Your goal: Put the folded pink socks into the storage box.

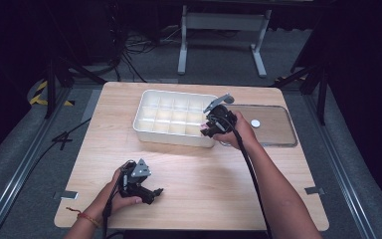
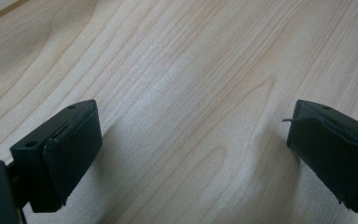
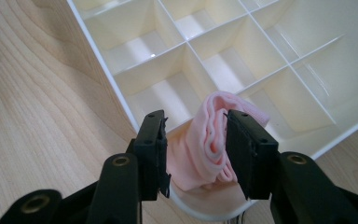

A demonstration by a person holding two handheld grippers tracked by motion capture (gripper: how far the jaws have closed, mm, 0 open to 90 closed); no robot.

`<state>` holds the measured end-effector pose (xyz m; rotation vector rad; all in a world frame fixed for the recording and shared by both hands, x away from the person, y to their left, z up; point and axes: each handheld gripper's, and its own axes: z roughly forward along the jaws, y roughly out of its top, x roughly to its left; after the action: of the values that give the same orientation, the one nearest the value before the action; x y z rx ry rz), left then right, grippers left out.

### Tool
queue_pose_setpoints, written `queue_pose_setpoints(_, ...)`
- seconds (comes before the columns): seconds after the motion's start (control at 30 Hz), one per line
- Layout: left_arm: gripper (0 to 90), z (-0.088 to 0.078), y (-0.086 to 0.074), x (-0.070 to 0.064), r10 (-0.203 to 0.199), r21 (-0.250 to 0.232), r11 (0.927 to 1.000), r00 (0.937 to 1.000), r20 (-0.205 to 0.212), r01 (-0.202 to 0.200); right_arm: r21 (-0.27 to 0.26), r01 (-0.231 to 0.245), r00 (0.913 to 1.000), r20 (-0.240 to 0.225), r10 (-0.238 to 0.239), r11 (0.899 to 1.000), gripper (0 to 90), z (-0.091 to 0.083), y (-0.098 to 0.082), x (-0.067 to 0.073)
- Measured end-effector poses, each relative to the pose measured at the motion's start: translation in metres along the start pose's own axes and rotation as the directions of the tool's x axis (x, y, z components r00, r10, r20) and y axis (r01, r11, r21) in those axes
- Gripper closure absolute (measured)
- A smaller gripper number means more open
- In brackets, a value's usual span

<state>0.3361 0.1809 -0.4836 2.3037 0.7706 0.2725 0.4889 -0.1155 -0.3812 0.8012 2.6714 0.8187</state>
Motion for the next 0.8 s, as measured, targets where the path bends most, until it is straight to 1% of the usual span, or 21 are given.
queue_pose_setpoints(0.17,3.2,0.0,0.0,0.0,0.008,0.003,1.0,1.0,0.002,-0.008,-0.016,0.001,1.0,-0.01,-0.001,1.0,58.7,-0.008,-0.003,0.002)
queue_pose_setpoints(0.3,3.1,0.0,0.0,0.0,0.008,0.0,1.0,1.0,0.0,-0.008,-0.036,0.007,1.0,-0.006,-0.008,0.999,57.4,-0.014,-0.005,0.002)
queue_pose_setpoints(0.33,3.1,0.0,0.0,0.0,0.009,0.0,1.0,1.0,0.0,-0.009,-0.045,0.012,0.9999,-0.012,-0.012,0.999,57.0,-0.016,-0.006,0.002)
queue_pose_setpoints(0.37,3.1,0.0,0.0,0.0,0.009,0.0,1.0,1.0,0.0,-0.009,-0.044,0.005,1.0,-0.008,-0.006,0.999,56.3,-0.017,-0.007,0.003)
queue_pose_setpoints(0.47,3.1,0.001,0.0,0.0,0.007,-0.004,1.0,1.0,0.002,-0.007,-0.052,0.018,0.9998,-0.007,-0.019,0.998,55.7,-0.021,-0.01,0.004)
queue_pose_setpoints(0.77,3.0,0.001,0.0,0.0,0.007,-0.004,1.0,1.0,0.001,-0.007,-0.066,0.03,0.9995,0.001,-0.03,0.997,51.3,-0.03,-0.017,0.009)
queue_pose_setpoints(0.8,2.9,0.001,0.0,0.0,0.001,-0.006,1.0,1.0,0.004,-0.001,-0.068,0.033,0.9994,0.001,-0.033,0.997,50.8,-0.031,-0.018,0.009)
